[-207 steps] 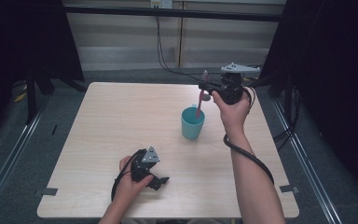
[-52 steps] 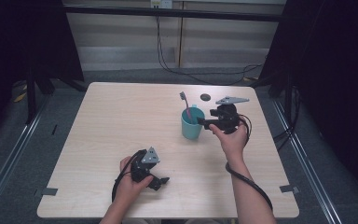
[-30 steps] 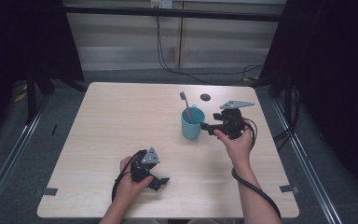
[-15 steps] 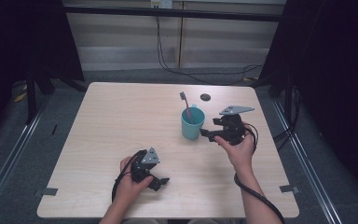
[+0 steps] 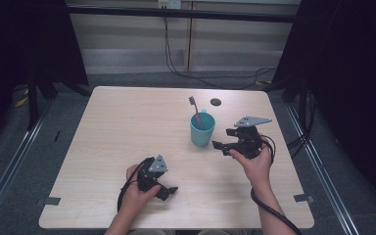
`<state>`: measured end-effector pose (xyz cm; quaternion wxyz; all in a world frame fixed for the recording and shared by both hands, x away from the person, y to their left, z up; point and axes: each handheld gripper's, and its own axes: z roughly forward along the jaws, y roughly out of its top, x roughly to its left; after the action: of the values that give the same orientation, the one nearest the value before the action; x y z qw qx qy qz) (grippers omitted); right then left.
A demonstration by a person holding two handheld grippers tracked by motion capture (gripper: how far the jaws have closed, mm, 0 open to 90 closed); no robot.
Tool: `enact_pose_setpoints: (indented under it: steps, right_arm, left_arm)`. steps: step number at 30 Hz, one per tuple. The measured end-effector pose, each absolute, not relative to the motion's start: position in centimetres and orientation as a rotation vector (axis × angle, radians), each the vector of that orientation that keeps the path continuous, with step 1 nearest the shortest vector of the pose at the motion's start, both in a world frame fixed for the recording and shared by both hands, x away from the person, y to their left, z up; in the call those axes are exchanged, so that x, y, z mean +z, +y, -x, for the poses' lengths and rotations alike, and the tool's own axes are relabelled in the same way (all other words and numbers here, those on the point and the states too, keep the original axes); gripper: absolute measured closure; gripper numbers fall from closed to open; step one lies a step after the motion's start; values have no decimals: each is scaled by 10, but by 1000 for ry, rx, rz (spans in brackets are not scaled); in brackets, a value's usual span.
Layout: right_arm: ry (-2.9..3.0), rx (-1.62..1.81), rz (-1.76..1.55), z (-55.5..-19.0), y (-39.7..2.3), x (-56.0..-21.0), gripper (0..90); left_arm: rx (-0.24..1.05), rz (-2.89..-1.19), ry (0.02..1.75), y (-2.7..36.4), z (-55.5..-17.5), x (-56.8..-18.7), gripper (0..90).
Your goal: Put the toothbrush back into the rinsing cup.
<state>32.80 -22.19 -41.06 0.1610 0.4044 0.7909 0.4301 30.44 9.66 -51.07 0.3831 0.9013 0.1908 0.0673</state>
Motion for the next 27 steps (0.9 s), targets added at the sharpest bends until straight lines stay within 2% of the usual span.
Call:
enact_pose_setpoints:
  steps: [27]
  right_arm:
    - [2353, 1228, -1099, -302, -222, -443, 186]
  left_arm:
    - [172, -2301, 488, 97, -304, -511, 52]
